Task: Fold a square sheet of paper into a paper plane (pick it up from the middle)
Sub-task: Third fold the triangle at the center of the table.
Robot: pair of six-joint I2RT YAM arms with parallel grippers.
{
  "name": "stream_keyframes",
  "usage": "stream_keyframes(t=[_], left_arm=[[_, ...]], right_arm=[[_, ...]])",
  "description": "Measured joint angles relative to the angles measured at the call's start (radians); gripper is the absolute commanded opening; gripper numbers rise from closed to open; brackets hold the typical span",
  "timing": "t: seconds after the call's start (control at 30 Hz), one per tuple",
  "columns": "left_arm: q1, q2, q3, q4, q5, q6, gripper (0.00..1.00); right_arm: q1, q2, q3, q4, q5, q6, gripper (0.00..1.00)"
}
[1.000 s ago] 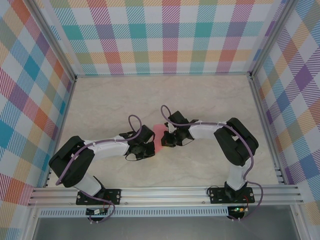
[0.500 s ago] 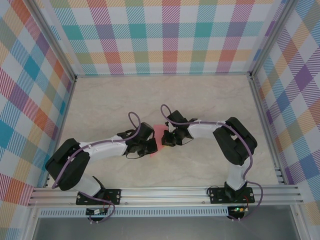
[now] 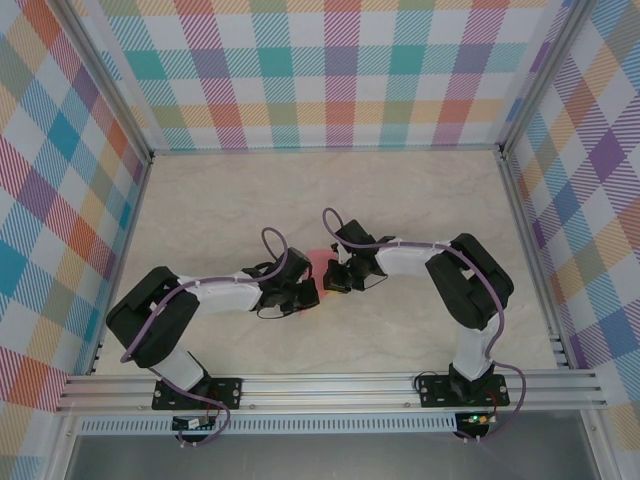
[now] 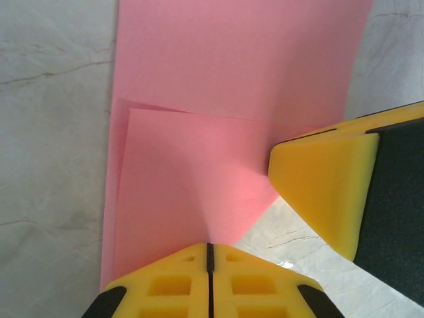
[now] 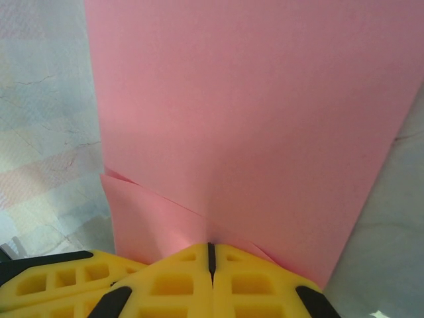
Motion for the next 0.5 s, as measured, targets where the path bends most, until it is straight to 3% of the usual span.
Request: stream_keyframes(t=[0.23,0.5], left_arm=[[0.004,-0.048,-0.088,0.088,0.004,-0.029,0.07],[0.01,-0.124,-0.153,0.069,0.003,-0.044,0.08]], right_arm=[[0.0,0.014,0.02,-0.021,-0.006,0.013,0.03],[0.002,0.03,0.041,-0.039,-0.016,0.019,0.03]])
